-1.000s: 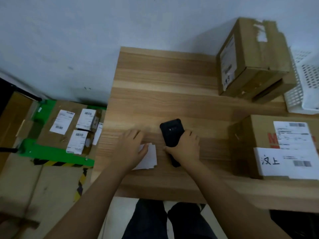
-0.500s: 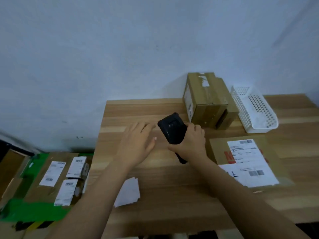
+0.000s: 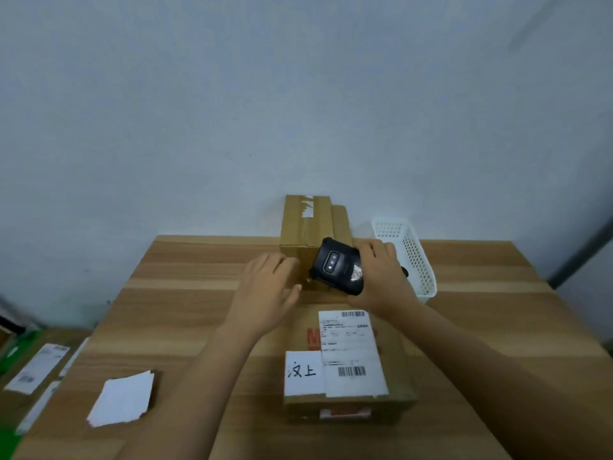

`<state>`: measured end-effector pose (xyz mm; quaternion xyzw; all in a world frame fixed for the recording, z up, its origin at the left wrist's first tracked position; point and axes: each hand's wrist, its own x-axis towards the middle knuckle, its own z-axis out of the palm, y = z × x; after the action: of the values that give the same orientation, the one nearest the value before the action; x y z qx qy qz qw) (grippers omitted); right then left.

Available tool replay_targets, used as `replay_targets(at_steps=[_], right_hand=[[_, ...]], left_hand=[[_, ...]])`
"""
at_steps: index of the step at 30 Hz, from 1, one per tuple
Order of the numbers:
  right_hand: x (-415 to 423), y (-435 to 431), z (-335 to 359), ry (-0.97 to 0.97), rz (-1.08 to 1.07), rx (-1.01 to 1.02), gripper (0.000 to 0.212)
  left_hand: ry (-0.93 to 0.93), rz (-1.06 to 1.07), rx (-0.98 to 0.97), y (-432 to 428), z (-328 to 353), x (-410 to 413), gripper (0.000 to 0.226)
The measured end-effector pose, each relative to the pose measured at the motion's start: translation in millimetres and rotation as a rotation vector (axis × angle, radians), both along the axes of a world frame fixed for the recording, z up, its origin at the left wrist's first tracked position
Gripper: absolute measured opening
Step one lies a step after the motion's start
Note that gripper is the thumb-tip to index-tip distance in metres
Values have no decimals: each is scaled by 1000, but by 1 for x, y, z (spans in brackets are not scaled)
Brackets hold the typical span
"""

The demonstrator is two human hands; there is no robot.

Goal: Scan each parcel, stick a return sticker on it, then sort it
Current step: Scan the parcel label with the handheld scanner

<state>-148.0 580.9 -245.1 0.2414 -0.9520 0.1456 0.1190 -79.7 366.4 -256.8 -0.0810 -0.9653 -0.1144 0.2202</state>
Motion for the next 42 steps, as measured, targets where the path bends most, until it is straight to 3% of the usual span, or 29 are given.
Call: replay_targets(at_steps=[6, 11, 14, 20, 42], right_hand=[[-9, 52, 13, 28, 140, 302, 65], [-22, 70, 27, 228, 412, 679, 53], [-27, 71, 40, 321, 571, 804, 48], [-24, 63, 60, 431, 708, 903, 32], [-27, 53, 73, 571, 798, 936, 31]], left_hand=[[-130, 59, 10, 52, -13, 13, 37], [-202, 90, -33, 63, -22, 23, 41], [-217, 111, -47, 67, -26, 26, 40], [-229, 120, -33, 77, -32, 31, 39], [-204, 192, -18, 78, -34, 36, 40]])
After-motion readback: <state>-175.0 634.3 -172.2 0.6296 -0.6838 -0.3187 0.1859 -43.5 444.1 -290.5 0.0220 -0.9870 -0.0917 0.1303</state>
